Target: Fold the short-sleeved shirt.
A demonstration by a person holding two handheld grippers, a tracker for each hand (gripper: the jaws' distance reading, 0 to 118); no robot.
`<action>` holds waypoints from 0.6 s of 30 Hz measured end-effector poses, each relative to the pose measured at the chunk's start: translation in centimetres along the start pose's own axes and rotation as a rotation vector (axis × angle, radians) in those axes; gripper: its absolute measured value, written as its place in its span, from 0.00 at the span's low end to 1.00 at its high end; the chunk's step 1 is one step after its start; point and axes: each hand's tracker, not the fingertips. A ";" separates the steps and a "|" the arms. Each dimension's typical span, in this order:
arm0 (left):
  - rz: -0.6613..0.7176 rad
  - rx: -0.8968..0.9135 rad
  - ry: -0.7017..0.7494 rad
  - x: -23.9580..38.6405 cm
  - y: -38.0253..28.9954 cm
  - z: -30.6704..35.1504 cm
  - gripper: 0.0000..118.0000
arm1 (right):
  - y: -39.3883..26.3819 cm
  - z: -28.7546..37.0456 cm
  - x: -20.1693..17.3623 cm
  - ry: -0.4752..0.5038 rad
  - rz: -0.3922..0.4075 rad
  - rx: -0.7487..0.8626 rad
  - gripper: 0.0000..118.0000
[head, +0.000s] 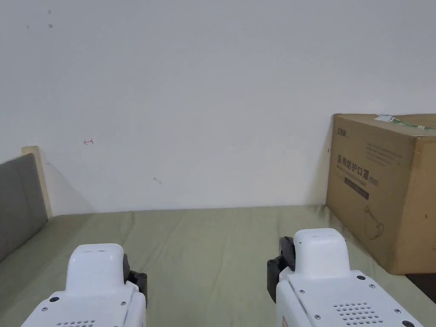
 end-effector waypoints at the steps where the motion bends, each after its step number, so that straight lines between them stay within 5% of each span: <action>1: -0.002 -0.001 0.000 0.0 0.0 0.0 0.00 | -0.1 -0.1 0.0 -0.008 0.003 -0.007 0.01; 5: 0.004 0.006 -0.008 -0.1 -0.2 0.0 0.01 | -0.5 -0.3 0.3 -0.027 0.011 -0.019 0.02; 6: 0.005 0.003 -0.014 -0.1 -0.1 0.0 0.09 | -0.6 -0.4 0.4 -0.036 0.005 -0.027 0.04; 8: 0.002 0.000 -0.021 -0.1 -0.1 -0.1 0.36 | -0.7 -0.5 0.6 -0.039 -0.005 -0.037 0.19; 9: 0.003 -0.008 -0.023 0.0 -0.1 -0.1 0.62 | -0.8 -0.5 0.8 -0.032 -0.010 -0.038 0.41; 11: 0.014 -0.011 -0.033 0.0 -0.2 -0.1 0.90 | -0.9 -0.6 0.9 -0.033 -0.013 -0.044 0.73; 13: 0.034 0.003 -0.034 0.1 -0.2 0.2 0.96 | -1.0 -0.6 0.9 -0.044 -0.008 -0.033 0.87; 18: 0.050 -0.055 -0.076 0.0 0.0 -0.4 0.95 | -1.1 -0.9 0.9 -0.058 0.005 -0.028 0.89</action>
